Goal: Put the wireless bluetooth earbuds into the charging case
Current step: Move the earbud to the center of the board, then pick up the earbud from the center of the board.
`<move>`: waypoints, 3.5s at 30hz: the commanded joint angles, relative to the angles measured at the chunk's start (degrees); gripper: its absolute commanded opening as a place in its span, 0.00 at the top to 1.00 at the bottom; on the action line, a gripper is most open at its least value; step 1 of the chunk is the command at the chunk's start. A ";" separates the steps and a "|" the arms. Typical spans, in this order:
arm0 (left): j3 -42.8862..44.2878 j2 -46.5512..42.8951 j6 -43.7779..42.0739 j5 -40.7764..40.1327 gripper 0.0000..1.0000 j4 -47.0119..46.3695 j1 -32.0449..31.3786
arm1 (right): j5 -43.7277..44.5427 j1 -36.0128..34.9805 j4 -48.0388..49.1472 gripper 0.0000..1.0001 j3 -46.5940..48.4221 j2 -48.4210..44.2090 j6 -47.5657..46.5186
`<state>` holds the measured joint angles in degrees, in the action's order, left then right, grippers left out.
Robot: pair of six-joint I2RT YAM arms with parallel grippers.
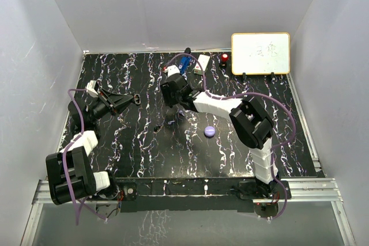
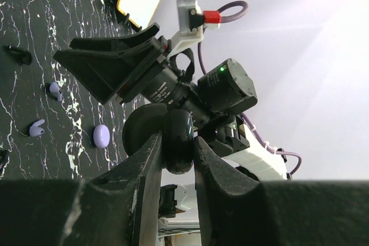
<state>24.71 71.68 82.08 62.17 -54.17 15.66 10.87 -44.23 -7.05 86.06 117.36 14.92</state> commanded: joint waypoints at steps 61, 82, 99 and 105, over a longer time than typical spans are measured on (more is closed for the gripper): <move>0.47 -1.98 -1.45 -0.17 1.00 1.60 0.70 | 6.54 -4.81 -1.92 0.51 -3.12 -1.41 2.22; 0.99 -0.37 -1.82 0.23 1.00 1.05 0.78 | -0.54 -0.79 -2.86 0.52 2.98 4.07 3.96; 1.39 -0.36 -1.64 0.36 1.00 1.01 0.78 | -0.84 0.26 -3.50 0.58 4.11 6.07 5.35; 1.30 -0.41 -1.64 0.30 1.00 1.02 0.74 | -0.06 0.64 -3.71 0.59 4.03 6.63 5.23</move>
<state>24.71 71.92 80.53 61.91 -52.29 16.03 10.13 -44.07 -12.19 87.55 123.44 19.70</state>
